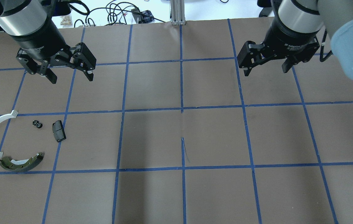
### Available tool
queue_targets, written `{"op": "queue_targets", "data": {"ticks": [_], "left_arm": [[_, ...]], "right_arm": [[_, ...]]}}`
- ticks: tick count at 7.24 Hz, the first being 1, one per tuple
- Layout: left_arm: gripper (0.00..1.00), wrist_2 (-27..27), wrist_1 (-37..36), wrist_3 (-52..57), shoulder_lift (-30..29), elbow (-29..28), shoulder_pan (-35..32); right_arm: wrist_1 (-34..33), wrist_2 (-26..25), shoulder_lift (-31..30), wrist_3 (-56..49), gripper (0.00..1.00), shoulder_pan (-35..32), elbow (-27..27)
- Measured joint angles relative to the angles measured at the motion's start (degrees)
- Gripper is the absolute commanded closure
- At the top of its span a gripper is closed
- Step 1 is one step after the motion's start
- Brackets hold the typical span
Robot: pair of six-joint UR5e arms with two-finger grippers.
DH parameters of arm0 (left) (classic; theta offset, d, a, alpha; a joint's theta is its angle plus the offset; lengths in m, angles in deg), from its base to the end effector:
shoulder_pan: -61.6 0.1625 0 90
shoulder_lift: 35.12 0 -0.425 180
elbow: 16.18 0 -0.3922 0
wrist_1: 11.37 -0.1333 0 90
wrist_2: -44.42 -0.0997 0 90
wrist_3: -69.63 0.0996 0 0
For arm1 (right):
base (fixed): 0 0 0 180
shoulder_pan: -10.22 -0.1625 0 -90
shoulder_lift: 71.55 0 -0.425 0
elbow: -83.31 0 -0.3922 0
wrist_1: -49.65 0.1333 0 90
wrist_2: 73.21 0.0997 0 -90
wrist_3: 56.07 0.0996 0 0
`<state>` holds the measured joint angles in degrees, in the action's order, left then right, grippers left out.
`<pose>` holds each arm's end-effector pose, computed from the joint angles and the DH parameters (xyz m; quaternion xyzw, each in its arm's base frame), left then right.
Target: Place bearing gear from tray to pile
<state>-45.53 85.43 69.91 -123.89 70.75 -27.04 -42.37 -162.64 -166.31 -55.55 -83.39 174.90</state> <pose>-0.1220 -0.4803 0.5130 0.0094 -0.9997 -0.0218 0.0007 0.1633 -0.4553 0.5176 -0.0272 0.9986 -0.0451 0.0066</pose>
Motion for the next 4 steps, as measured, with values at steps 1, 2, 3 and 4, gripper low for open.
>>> {"op": "queue_targets", "data": {"ticks": [1,2,3,4], "left_arm": [[0.0,-0.1,-0.4,0.0,-0.2,-0.1,-0.9],[0.0,-0.2,-1.0,0.0,-0.3,-0.2,-1.4],[0.0,-0.2,-1.3,0.0,-0.2,-0.1,-1.7],[0.0,-0.3,-1.4,0.0,0.0,0.2,-1.9]], "right_arm": [[0.0,0.0,0.0,0.0,0.0,0.0,0.0],[0.0,0.1,0.0,0.0,0.0,0.0,0.0],[-0.1,0.1,0.1,0.1,0.0,0.0,0.0],[-0.1,0.2,0.2,0.2,0.0,0.0,0.0]]}}
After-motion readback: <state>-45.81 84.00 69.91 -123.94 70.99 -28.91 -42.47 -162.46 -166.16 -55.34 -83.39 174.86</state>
